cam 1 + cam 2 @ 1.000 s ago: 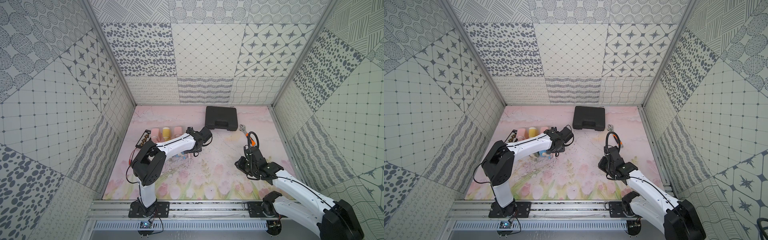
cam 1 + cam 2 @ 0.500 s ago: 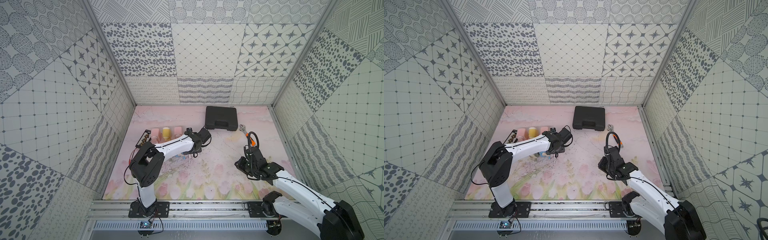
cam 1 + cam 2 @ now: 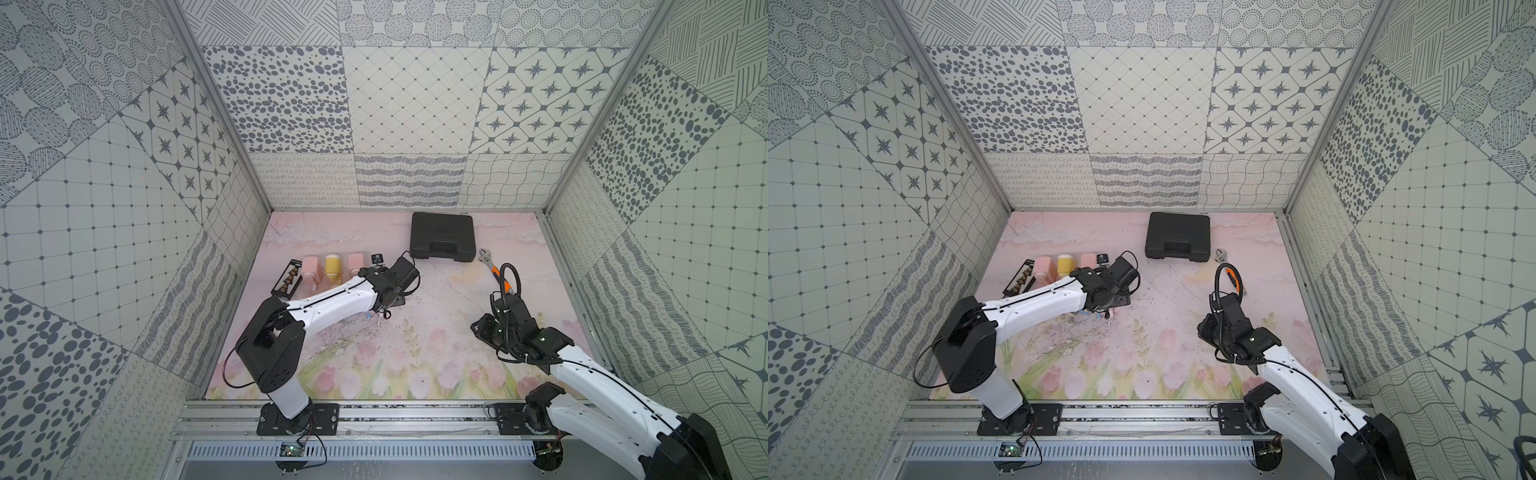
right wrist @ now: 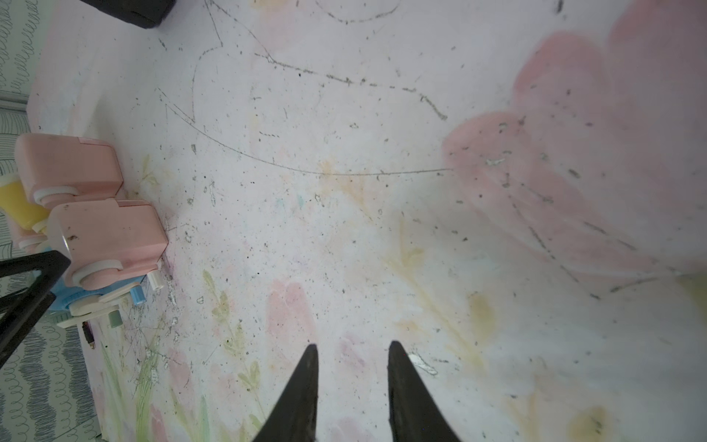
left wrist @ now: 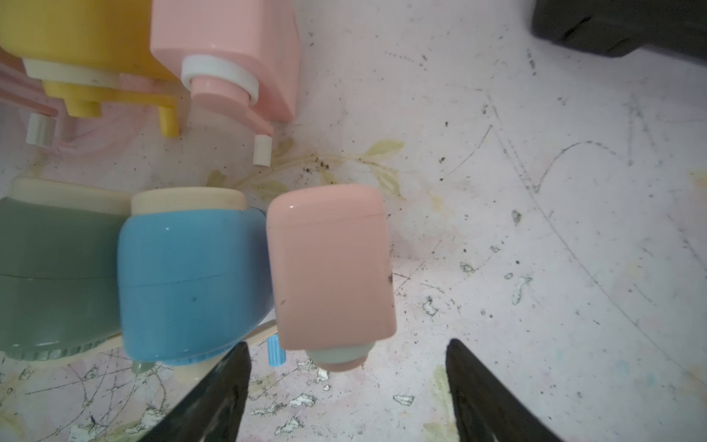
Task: Put the tray back into the pencil sharpener
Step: Place the pencil sharpener at the center of the board, then reset both arms
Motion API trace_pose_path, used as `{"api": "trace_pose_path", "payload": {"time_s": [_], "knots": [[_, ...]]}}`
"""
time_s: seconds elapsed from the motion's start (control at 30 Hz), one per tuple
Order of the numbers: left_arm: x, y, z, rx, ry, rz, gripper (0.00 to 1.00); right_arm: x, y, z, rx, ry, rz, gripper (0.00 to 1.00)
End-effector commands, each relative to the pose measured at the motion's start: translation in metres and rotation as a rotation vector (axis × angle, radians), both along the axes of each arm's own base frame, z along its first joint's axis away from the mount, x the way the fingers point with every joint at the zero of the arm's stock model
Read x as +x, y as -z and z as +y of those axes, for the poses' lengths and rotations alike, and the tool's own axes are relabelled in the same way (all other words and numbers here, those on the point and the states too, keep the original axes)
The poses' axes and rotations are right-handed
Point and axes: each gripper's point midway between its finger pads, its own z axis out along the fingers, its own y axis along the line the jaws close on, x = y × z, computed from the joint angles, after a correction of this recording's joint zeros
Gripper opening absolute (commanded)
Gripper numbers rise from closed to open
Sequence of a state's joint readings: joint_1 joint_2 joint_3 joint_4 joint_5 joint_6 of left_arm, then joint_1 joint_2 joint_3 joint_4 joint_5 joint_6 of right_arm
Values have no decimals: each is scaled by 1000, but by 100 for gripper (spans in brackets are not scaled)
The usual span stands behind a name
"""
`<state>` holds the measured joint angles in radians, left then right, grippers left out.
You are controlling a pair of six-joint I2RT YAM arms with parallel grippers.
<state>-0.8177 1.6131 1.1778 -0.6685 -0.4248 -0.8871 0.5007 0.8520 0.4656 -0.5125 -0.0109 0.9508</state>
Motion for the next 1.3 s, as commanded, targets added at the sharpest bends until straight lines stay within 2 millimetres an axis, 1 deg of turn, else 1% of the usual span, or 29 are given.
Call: {"api": "trace_pose_path", "payload": {"time_s": [0.0,0.1,0.13,0.23,0.27,0.4,0.5,0.53,0.6,0.63,0.67,0.7,0.77,0.9,1.0,1.1,1.17,1.2,1.27], "knots": [[14,-52,27,32,-7,-260,83,5,-19,-18,-46,52,-116,34],[22,-72,50,62,44,-405,84,9,-32,-36,-93,93,-214,34],[24,-75,56,68,67,-436,84,11,-36,-44,-120,112,-235,34],[32,-82,89,60,68,-506,85,23,-54,-74,-226,174,-299,36],[34,-82,105,78,47,-518,86,29,-59,-83,-255,188,-315,36],[36,-89,176,193,-102,-540,97,55,-71,-117,-334,260,-350,41],[37,-85,222,198,-206,-518,99,74,-75,-140,-349,335,-382,43],[38,-81,232,195,-212,-514,99,80,-75,-144,-358,344,-402,44],[44,-71,245,202,-196,-533,99,95,-76,-149,-404,320,-477,54],[45,-66,249,211,-191,-543,99,101,-77,-148,-428,299,-520,62],[49,-63,252,218,-180,-567,99,107,-75,-148,-446,285,-554,73],[53,-58,252,217,-158,-585,99,113,-75,-149,-454,272,-590,77],[60,-46,249,233,-110,-603,99,123,-77,-144,-487,190,-621,79],[67,-21,259,289,-137,-603,99,137,-70,-145,-581,103,-594,82],[74,-9,250,270,-87,-647,99,143,-58,-145,-620,66,-621,82],[78,4,240,230,-44,-681,99,148,-46,-145,-615,50,-656,83],[78,9,238,225,-27,-708,99,152,-48,-140,-602,19,-680,84],[78,12,237,223,-27,-714,99,153,-53,-137,-599,5,-718,84],[78,18,235,221,-13,-730,99,156,-55,-133,-590,-2,-768,84]]}}
